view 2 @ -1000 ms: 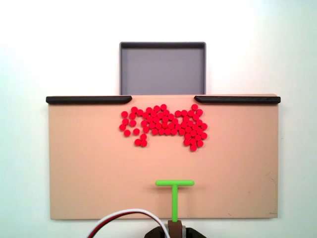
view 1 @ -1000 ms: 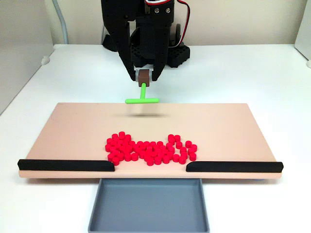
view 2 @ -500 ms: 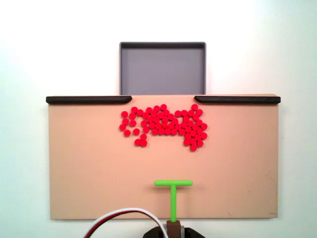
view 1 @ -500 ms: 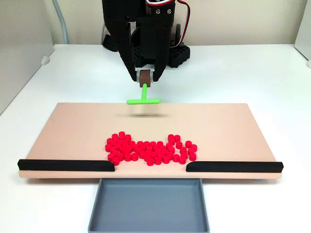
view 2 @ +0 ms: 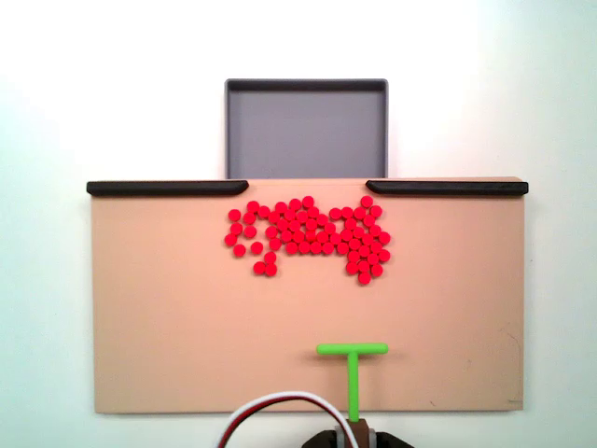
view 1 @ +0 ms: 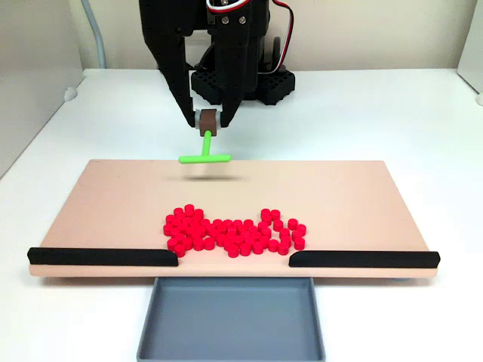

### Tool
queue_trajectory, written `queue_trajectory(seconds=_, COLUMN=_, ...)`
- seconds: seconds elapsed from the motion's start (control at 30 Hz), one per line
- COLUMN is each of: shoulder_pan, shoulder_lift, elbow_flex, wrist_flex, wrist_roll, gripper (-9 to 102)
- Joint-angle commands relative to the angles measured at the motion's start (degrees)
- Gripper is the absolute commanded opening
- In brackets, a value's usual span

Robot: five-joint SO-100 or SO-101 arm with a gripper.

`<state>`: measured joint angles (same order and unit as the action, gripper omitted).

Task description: Gather the bottom side granules

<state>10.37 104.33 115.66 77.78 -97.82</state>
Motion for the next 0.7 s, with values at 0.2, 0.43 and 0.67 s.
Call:
queue_trajectory(seconds=0.2, shoulder_pan=3.2, shoulder_lift=-1.5, elbow_flex=-1.7, wrist_flex=-4.2, wrist_roll=-1.9, gripper=0)
queue_trajectory(seconds=0.43, shoulder_pan=2.8, shoulder_lift=-3.6, elbow_flex=-1.1, wrist_flex=-7.6, wrist_roll=-1.1, gripper=0)
queue_trajectory(seconds=0.67, shoulder_pan=2.4, shoulder_lift=-5.0, elbow_flex=-0.4, wrist_flex=-9.6, wrist_roll=-0.7, gripper=0)
